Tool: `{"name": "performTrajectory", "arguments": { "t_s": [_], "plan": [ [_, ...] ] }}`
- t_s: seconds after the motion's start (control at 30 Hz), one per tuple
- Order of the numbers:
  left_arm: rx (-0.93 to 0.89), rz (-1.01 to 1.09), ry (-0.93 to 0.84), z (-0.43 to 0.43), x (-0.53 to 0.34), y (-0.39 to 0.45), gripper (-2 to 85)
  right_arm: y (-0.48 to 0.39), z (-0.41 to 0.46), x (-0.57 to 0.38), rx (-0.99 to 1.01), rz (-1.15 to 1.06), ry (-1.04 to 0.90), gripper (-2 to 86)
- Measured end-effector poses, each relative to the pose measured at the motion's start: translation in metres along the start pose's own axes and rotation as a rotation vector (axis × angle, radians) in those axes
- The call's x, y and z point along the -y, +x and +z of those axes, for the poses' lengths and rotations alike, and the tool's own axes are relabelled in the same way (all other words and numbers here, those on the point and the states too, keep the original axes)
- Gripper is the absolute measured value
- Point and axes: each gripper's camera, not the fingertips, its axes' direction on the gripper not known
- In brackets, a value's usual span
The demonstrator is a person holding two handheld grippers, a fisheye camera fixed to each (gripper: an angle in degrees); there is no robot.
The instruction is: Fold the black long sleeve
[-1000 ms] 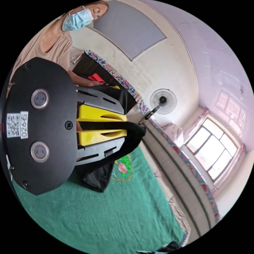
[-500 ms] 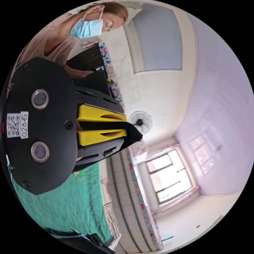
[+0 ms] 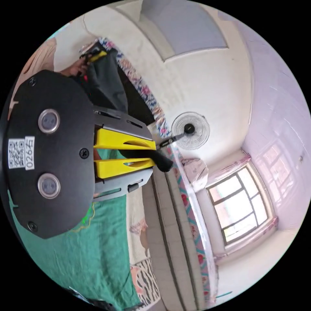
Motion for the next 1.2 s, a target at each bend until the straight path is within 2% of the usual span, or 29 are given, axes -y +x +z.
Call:
{"name": "performTrajectory", "arguments": {
  "t_s": [0.07,0.13,0.2,0.3,0.37,0.43,0.5,0.53,0.57,0.63,0.7,0.77,0.83,0.87,0.93,0.97,1.03,1.2],
  "plan": [
    [-0.098,-0.1,-0.17,0.069,-0.044,0.004,4.8,0.038,0.038,-0.031,-0.159,0.024,-0.083,1.0],
    [-0.311,-0.202,-0.518,0.171,-0.108,0.02,7.9,0.071,0.06,-0.062,-0.275,0.064,-0.146,1.9],
    [-0.502,-0.205,-0.703,0.222,-0.152,0.049,8.5,0.099,0.071,-0.093,-0.297,0.098,-0.171,2.5],
    [-0.618,-0.051,-0.809,0.257,-0.18,0.098,8.3,0.121,0.078,-0.14,-0.241,0.109,-0.193,3.4],
    [-0.543,0.11,-0.824,0.26,-0.176,0.114,7.2,0.117,0.097,-0.176,-0.191,0.063,-0.267,3.5],
    [-0.322,0.249,-0.78,0.252,-0.169,0.108,4.4,0.105,0.119,-0.206,-0.124,0.022,-0.341,3.6],
    [-0.114,0.274,-0.757,0.245,-0.165,0.084,2.3,0.087,0.147,-0.236,-0.055,-0.017,-0.412,3.7],
    [0.038,0.26,-0.758,0.24,-0.165,0.06,2.1,0.069,0.168,-0.257,-0.003,-0.05,-0.461,3.9],
    [0.116,0.247,-0.755,0.238,-0.166,0.047,2.0,0.05,0.191,-0.279,0.043,-0.08,-0.511,4.3],
    [0.392,0.145,-0.784,0.231,-0.176,-0.013,5.8,0.016,0.226,-0.313,0.095,-0.136,-0.589,5.3],
    [0.505,0.004,-0.851,0.23,-0.192,-0.063,10.2,-0.019,0.261,-0.35,0.097,-0.207,-0.66,6.9],
    [0.53,-0.147,-0.927,0.231,-0.219,-0.11,14.7,-0.058,0.31,-0.404,0.005,-0.329,-0.779,8.8],
    [0.556,-0.296,-1.121,0.242,-0.27,-0.161,17.4,-0.073,0.342,-0.445,-0.14,-0.434,-0.878,7.9],
    [0.559,-0.321,-1.181,0.247,-0.285,-0.172,17.7,-0.081,0.346,-0.46,-0.225,-0.505,-0.857,6.3],
    [0.492,-0.412,-1.479,0.268,-0.356,-0.203,15.4,-0.087,0.338,-0.463,-0.309,-0.566,-0.812,1.5],
    [0.494,-0.374,-1.463,0.27,-0.358,-0.202,14.1,-0.088,0.33,-0.46,-0.328,-0.61,-0.798,0.2],
    [0.486,-0.298,-1.472,0.275,-0.361,-0.198,3.1,-0.081,0.308,-0.446,-0.351,-0.629,-0.75,-0.8],
    [0.458,-0.258,-1.497,0.273,-0.378,-0.201,-0.2,0.0,0.178,-0.37,-0.432,-0.448,-0.516,-1.1]
  ]
}}
